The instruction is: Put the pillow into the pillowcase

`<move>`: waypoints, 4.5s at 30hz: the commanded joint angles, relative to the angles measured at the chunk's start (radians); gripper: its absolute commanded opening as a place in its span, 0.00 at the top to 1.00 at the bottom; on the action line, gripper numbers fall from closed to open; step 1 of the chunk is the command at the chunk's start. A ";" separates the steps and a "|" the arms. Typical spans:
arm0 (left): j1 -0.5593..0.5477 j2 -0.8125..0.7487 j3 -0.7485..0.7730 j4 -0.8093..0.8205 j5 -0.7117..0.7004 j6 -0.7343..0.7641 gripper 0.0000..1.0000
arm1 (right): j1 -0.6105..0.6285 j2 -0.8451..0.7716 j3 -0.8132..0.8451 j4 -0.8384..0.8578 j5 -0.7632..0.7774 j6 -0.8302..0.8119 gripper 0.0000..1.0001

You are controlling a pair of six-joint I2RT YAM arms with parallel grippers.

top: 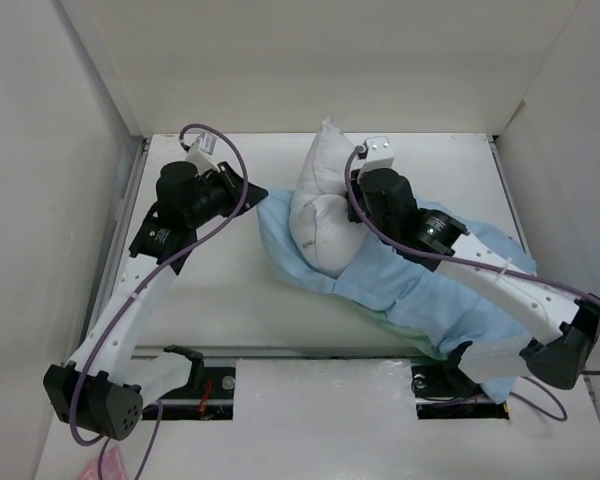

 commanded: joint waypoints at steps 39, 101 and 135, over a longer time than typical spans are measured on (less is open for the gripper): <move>0.035 -0.159 -0.089 0.174 -0.199 0.123 1.00 | 0.057 0.301 0.477 -0.776 0.446 0.377 0.57; 0.043 0.450 1.277 0.217 -0.227 0.358 1.00 | -0.319 0.553 1.485 0.765 0.089 -0.907 1.00; -0.023 -0.204 -0.341 -0.282 -0.492 -0.088 0.55 | -0.153 0.010 -0.195 0.256 -0.430 -0.051 0.00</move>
